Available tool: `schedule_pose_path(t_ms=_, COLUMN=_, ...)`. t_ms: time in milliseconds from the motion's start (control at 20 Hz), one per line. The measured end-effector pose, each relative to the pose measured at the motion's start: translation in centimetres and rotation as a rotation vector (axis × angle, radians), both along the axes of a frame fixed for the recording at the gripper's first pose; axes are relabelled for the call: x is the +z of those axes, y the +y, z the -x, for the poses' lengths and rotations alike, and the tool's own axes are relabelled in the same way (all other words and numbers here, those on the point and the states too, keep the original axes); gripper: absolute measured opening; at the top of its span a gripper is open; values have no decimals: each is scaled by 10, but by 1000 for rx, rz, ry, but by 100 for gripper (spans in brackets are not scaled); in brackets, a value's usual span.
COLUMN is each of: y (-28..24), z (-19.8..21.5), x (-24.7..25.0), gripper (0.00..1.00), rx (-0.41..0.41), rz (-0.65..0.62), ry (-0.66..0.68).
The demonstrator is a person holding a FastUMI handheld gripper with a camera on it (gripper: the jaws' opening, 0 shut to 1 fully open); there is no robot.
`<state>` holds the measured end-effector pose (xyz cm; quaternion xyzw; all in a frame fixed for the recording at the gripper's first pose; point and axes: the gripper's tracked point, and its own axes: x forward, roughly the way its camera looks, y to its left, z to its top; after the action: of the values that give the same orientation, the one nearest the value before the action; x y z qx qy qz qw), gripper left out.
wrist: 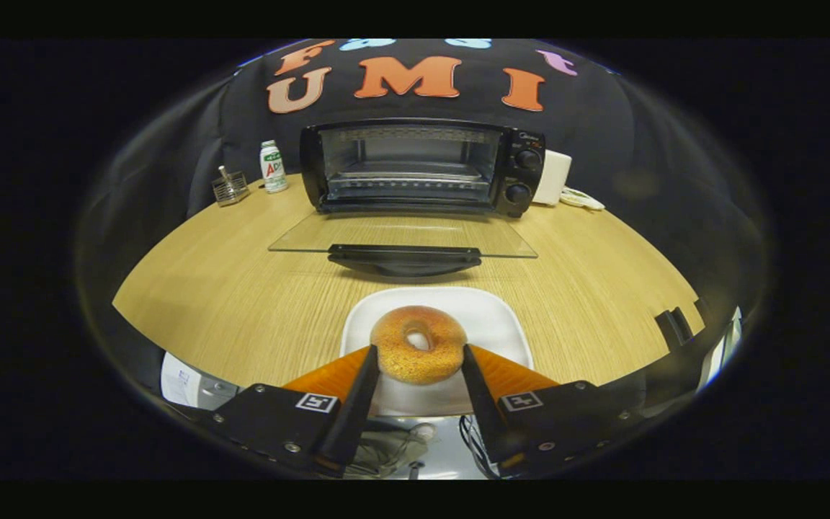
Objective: Open the toaster oven, put the food inside, and close the toaster oven door.
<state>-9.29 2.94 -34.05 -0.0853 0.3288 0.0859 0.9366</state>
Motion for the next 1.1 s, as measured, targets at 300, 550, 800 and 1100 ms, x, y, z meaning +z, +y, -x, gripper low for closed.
schedule_pose_path(t_ms=300, y=6, z=-35, x=66, gripper=59, rx=-11, rz=-70, ry=-96)
schedule_pose_path(t_ms=550, y=18, z=-84, x=104, gripper=60, rx=10, rz=-84, ry=-164)
schedule_pose_path(t_ms=800, y=36, z=-139, x=126, gripper=59, rx=24, rz=-105, ry=-208)
schedule_pose_path(t_ms=1100, y=59, z=-187, x=126, gripper=59, rx=-38, rz=-242, ry=-192)
